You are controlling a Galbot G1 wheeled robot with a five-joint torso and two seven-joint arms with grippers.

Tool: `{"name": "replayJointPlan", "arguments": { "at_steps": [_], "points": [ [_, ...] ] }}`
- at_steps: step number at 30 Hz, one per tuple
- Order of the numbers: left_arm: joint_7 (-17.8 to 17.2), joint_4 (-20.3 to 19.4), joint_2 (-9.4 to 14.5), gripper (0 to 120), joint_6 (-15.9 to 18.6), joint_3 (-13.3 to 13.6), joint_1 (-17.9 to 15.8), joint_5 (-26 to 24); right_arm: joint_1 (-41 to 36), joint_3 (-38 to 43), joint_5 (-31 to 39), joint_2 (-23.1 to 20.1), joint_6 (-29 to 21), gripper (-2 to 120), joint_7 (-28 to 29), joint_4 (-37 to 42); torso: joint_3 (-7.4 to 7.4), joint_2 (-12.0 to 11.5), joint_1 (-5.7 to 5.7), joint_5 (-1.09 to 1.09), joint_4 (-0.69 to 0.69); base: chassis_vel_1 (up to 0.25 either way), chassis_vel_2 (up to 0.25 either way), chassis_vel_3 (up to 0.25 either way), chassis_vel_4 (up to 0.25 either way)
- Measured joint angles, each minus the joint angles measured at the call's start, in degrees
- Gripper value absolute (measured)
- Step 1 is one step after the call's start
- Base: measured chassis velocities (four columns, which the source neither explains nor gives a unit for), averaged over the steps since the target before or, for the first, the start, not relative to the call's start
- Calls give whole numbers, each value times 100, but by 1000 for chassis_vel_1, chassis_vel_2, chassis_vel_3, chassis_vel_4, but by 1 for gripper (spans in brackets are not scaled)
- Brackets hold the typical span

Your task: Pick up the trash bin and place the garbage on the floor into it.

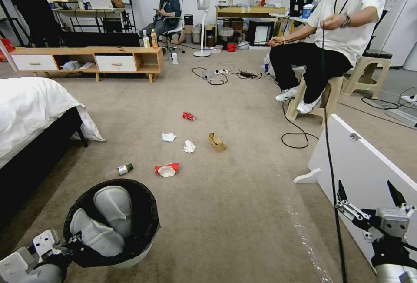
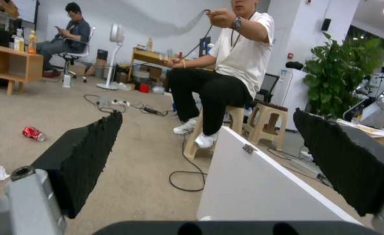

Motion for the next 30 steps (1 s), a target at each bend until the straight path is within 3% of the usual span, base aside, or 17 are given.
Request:
{"name": "replayJointPlan", "arguments": {
  "at_steps": [7, 30],
  "points": [
    [4, -16, 5, 3, 0, -9, 19, -1, -11, -6, 0, 3, 2, 100, -9, -1, 0, 0, 0, 0, 0, -32, 32, 29, -22],
    [59, -54, -26, 3, 0, -19, 90, 33, -53, 0, -71, 29, 9, 100, -5, 37, 0, 0, 0, 0, 0, -133, 135, 135, -141]
  ]
}}
